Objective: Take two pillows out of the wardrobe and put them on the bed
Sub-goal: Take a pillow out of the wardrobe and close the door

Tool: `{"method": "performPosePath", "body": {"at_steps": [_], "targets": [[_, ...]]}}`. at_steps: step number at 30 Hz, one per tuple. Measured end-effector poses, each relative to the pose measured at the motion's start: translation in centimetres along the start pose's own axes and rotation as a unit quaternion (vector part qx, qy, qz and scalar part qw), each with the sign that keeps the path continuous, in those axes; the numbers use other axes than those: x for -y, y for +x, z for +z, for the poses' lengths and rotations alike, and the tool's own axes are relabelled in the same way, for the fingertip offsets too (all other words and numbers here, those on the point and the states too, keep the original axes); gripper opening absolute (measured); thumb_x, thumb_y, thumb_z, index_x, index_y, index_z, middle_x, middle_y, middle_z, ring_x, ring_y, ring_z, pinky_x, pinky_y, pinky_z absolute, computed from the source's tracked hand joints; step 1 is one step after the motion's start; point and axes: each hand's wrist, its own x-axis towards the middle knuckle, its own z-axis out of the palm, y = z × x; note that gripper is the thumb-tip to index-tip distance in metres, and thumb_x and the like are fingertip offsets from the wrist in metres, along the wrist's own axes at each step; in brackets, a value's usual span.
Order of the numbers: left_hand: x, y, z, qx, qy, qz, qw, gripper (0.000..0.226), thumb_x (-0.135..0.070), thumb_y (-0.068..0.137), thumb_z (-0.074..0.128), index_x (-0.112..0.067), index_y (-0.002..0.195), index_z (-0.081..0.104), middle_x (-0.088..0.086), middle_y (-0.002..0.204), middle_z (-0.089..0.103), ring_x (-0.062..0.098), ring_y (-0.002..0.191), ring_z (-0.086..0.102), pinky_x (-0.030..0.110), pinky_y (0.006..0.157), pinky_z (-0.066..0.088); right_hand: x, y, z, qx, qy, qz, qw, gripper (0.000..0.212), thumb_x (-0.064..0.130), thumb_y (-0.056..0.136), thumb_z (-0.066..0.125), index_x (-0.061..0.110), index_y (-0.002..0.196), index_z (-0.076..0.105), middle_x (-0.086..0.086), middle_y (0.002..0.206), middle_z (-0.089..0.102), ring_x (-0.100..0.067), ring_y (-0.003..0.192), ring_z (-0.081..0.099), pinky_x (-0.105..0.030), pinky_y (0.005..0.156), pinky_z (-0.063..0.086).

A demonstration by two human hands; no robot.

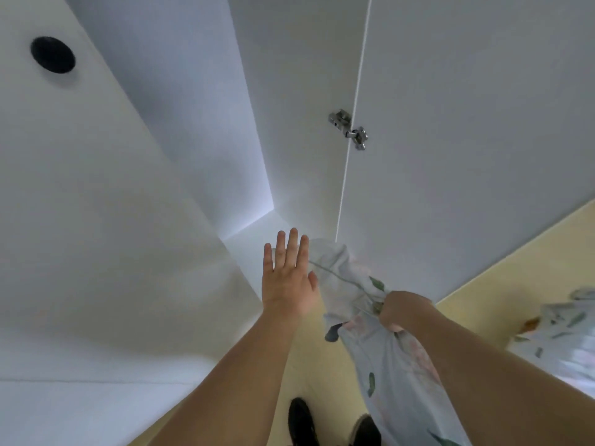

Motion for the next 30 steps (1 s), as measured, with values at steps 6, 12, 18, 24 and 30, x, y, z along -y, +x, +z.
{"method": "performPosePath", "body": {"at_steps": [6,12,18,24,30], "targets": [[-9.1,-0.5,0.9,-0.002,0.006,0.131,0.991,0.071,-0.039,0.097,0.035,-0.019,0.155,0.000,0.002,0.163,-0.011,0.026,0.148,-0.017,0.049,0.119,-0.011,-8.5,-1.6,2.0,0.002,0.075,0.064,0.995,0.045,0.017,0.083,0.050,0.011,0.128,0.056,-0.006,0.129,0.059,-0.026,0.119,0.057,-0.035,0.089,0.046],[-19.6,-0.7,-0.1,-0.017,0.029,0.266,0.963,0.074,-0.026,0.094,0.042,-0.018,0.155,0.003,0.001,0.163,-0.009,0.026,0.148,-0.016,0.050,0.119,-0.010,-18.5,-4.8,6.8,0.026,0.139,0.145,0.979,0.040,0.015,0.080,0.048,0.009,0.118,0.062,-0.007,0.124,0.061,-0.028,0.112,0.059,-0.037,0.091,0.049],[-30.1,-1.3,-1.8,-0.021,0.125,0.414,0.901,0.077,-0.018,0.088,0.036,-0.018,0.155,-0.002,0.001,0.161,-0.019,0.022,0.146,-0.023,0.046,0.117,-0.018,-24.0,-9.3,9.4,0.028,0.171,0.198,0.965,0.038,0.014,0.087,0.048,0.011,0.123,0.059,-0.006,0.126,0.058,-0.027,0.119,0.054,-0.042,0.096,0.047],[-34.2,0.6,-3.8,-0.058,0.295,0.366,0.881,0.072,-0.033,0.094,0.024,-0.012,0.153,-0.010,0.010,0.159,-0.023,0.029,0.145,-0.025,0.050,0.112,-0.023,-27.2,-10.5,11.6,0.045,0.188,0.235,0.953,0.040,0.021,0.090,0.049,0.012,0.129,0.053,-0.004,0.128,0.057,-0.024,0.118,0.054,-0.035,0.093,0.045],[-34.4,2.5,-4.5,-0.075,0.444,0.257,0.855,0.079,-0.034,0.093,0.033,-0.007,0.153,-0.010,0.018,0.161,-0.009,0.039,0.145,-0.019,0.063,0.098,-0.032,-28.4,-10.0,11.9,0.070,0.207,0.223,0.950,0.046,0.029,0.090,0.048,0.013,0.133,0.047,-0.004,0.131,0.051,-0.024,0.123,0.050,-0.034,0.099,0.041]]}}
